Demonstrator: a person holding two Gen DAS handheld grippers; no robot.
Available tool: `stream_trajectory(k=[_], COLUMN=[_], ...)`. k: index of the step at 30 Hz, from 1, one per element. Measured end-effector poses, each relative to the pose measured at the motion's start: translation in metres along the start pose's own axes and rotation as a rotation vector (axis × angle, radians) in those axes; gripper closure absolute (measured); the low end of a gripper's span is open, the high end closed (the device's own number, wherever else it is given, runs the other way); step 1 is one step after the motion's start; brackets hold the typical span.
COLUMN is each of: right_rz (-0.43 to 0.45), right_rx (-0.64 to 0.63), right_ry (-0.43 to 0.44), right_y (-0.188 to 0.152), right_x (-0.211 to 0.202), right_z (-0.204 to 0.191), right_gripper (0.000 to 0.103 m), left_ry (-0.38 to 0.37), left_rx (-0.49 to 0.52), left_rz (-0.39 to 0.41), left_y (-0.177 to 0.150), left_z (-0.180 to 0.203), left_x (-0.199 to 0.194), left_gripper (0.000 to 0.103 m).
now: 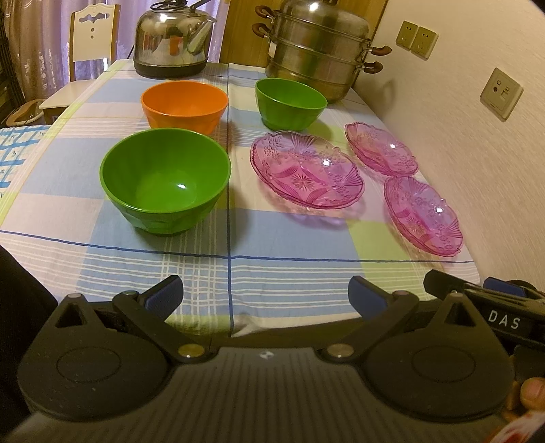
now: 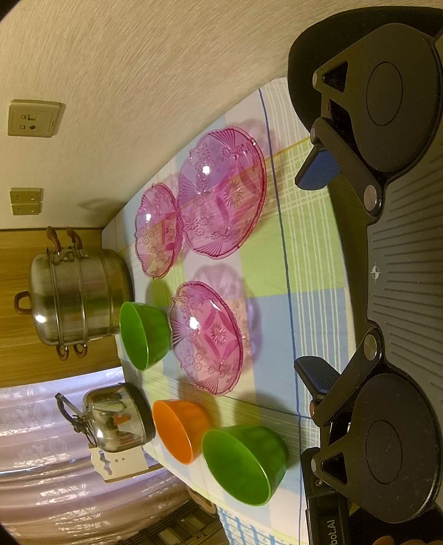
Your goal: Organize plates and bowls
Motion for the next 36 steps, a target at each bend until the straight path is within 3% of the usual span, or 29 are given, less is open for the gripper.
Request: stream_trajectory(k=[36], right_rz=[0.003], right_rx=[0.035], right_ry=[0.014], right_y=[0.003], right_x=[0.002], right_z=[0.007], right_gripper=[0.0], left_ry=[-0.02], left_rx=[-0.006], left_rz=[0.02], left_y=[0.01], left_z=[0.002], left_x=[-0.007], left_gripper=[0.001])
Point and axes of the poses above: each gripper's, at about its wrist camera, not at the fingertips, and x roughly the way its jaws point, z to its right, y to its top, the point moved 8 cm from there along x, roughly the way its jaws point, and after that the axes turned 9 degrees about -x, right-handed, at the moved point
